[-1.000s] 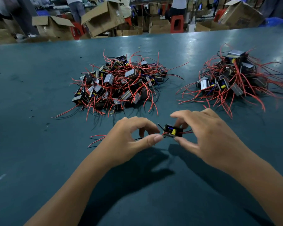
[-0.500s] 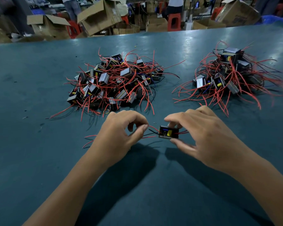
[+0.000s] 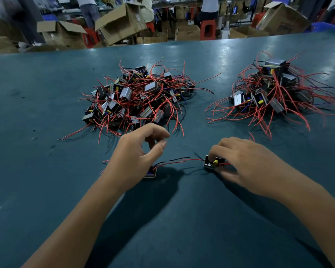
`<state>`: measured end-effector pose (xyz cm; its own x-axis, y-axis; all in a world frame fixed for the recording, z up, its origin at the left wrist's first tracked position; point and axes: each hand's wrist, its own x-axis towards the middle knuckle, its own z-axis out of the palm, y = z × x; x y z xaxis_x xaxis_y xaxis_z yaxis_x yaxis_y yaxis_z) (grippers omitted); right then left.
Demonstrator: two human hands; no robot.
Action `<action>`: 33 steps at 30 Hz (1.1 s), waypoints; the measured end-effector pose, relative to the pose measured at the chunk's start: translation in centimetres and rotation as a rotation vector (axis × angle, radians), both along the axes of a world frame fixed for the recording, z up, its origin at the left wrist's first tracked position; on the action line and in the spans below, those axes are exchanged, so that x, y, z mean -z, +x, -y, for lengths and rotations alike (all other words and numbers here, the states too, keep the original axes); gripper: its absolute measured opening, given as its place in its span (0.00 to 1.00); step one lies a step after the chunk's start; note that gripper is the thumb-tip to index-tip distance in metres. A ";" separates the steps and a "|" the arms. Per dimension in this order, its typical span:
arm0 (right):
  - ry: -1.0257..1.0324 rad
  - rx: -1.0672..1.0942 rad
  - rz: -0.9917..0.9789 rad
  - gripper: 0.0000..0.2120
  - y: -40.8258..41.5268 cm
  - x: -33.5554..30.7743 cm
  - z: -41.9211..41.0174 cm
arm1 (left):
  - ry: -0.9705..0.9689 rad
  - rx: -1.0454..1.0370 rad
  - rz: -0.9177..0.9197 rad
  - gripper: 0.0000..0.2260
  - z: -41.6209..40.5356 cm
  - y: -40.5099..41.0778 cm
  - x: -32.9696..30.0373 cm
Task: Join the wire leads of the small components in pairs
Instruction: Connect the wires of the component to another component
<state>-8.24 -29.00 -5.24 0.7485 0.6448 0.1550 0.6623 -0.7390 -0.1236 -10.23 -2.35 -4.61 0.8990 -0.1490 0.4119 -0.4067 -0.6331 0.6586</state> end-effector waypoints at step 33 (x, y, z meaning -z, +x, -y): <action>0.441 0.263 -0.054 0.07 0.2 2.2 -2.6 | 0.443 0.177 0.130 0.08 2.9 0.0 2.7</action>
<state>-8.05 -26.36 -7.45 0.8909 0.3159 0.3262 0.4452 -0.7495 -0.4900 -10.24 -5.20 -7.33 0.7894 -0.4808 0.3817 -0.5942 -0.7544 0.2788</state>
